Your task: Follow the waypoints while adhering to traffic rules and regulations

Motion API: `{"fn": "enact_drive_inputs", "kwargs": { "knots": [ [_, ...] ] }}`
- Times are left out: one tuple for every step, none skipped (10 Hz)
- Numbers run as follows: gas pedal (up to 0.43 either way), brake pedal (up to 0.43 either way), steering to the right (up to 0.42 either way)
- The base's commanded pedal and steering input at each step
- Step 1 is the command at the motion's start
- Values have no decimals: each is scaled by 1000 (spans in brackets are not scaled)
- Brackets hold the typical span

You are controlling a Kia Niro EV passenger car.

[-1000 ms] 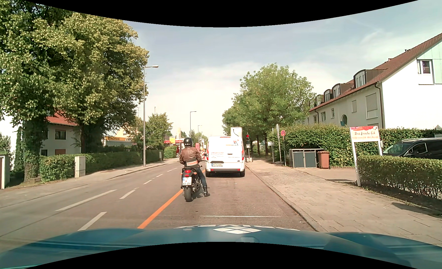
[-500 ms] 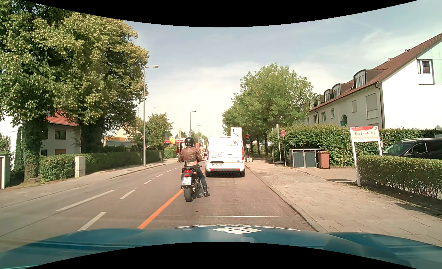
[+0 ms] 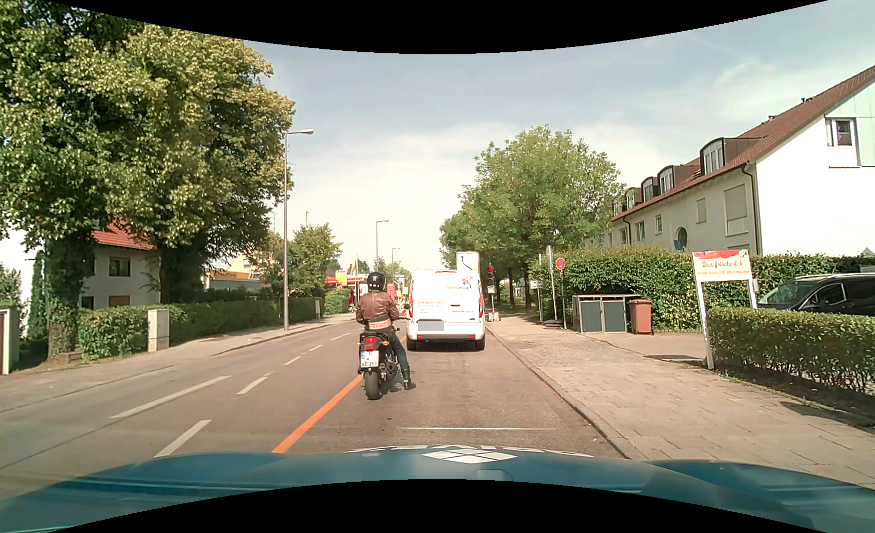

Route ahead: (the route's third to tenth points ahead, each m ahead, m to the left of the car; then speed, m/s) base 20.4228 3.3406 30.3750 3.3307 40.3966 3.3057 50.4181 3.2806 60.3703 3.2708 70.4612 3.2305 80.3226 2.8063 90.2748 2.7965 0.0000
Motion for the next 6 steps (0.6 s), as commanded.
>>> {"fn": "enact_drive_inputs", "kwargs": {
  "knots": [
    [0,0,-15],
    [0,0,-16],
    [0,0,-15],
    [0,0,-15],
    [0,0,-15],
    [0,0,-15]
  ]
}}
